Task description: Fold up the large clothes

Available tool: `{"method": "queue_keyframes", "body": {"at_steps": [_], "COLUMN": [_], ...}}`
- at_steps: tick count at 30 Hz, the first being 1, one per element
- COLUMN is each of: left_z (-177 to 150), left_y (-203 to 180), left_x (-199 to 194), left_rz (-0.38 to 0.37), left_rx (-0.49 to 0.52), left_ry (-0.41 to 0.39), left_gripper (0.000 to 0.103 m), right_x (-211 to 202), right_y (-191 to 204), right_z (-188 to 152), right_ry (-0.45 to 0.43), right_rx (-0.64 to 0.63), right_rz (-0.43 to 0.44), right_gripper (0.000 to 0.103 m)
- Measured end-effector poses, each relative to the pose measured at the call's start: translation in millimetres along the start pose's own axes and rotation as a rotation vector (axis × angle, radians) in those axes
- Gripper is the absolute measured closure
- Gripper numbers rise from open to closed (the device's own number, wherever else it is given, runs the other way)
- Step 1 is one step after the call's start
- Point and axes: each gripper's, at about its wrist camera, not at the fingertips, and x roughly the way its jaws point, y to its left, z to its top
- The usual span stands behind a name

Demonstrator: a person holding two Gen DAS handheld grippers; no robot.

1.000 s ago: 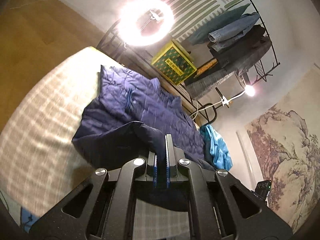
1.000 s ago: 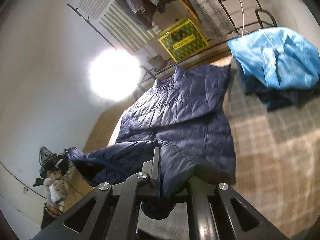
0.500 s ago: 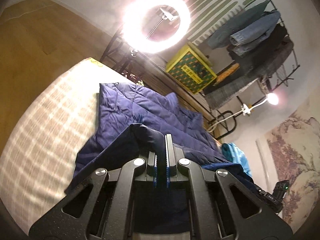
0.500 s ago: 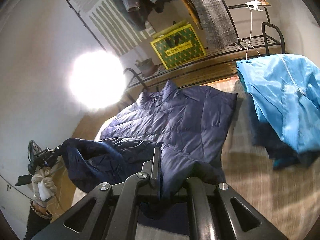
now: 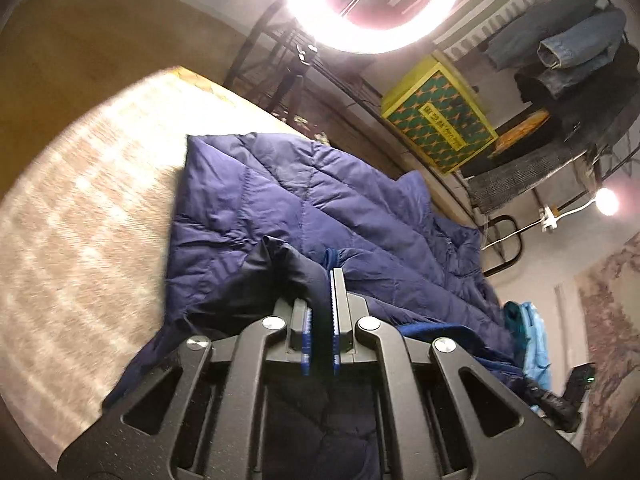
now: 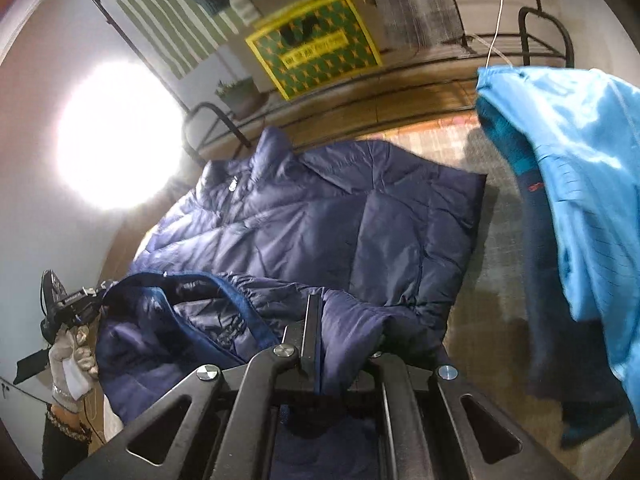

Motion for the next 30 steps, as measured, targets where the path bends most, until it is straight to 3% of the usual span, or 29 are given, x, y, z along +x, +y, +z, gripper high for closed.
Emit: {"method": "queue_keyframes", "body": {"at_steps": [2, 3, 5, 6, 8, 9, 12, 14, 18, 22, 26, 27, 28, 30], "left_z": [4.8, 8.2, 14.5, 18.1, 25.1, 28.3, 32.6, 31.3, 23.6, 15.7, 7.1, 5.2, 3.5, 2.0], "left_y": [3.5, 3.6, 0.3, -1.3, -3.4, -4.3, -6.7, -4.5, 9.4, 6.7, -5.2, -8.5, -12.1, -15.4], "left_x": [4.8, 5.2, -0.2, -5.0, -16.6, -21.2, -32.0, -25.9, 2.7, 20.0, 31.3, 32.7, 33.5, 33.8], "left_rz": [-0.018, -0.036, -0.058, -0.063, -0.077, -0.078, -0.028, 0.014, 0.060, 0.061, 0.111, 0.121, 0.130, 0.156], "left_rx": [-0.020, -0.022, -0.011, -0.001, 0.022, 0.042, 0.159, 0.244, 0.281, 0.322, 0.407, 0.427, 0.446, 0.468], "left_ry": [0.022, 0.028, 0.023, 0.011, -0.019, -0.022, -0.035, 0.010, 0.126, 0.128, 0.118, 0.109, 0.099, 0.090], "left_gripper": [0.090, 0.081, 0.059, 0.046, 0.045, 0.045, 0.045, 0.045, 0.045, 0.045, 0.045, 0.050, 0.061, 0.077], "right_x": [7.7, 9.1, 4.8, 0.1, -7.8, -12.7, -32.6, -42.8, -34.9, -13.2, 4.4, 8.8, 12.0, 17.0], "right_y": [-5.6, -9.4, -15.6, -19.2, -24.9, -26.2, -29.7, -30.3, -42.3, -52.7, -39.6, -35.5, -33.0, -23.8], "right_z": [1.9, 2.0, 0.3, 0.3, 0.8, 0.8, -2.0, -5.3, -6.0, 4.9, 16.0, 19.2, 20.6, 22.9], "right_ry": [0.024, 0.038, 0.049, 0.048, 0.037, 0.025, -0.025, -0.072, -0.079, -0.073, -0.066, -0.060, -0.057, -0.052], "right_rx": [0.004, 0.009, 0.011, 0.007, 0.010, 0.009, -0.047, -0.120, -0.159, -0.133, -0.203, -0.221, -0.234, -0.273], "right_rz": [0.024, 0.056, 0.105, 0.129, 0.158, 0.168, 0.191, 0.119, 0.023, -0.017, -0.062, -0.076, -0.085, -0.094], "right_gripper": [0.089, 0.079, 0.071, 0.060, 0.038, 0.036, 0.036, 0.036, 0.035, 0.035, 0.035, 0.036, 0.036, 0.055]}}
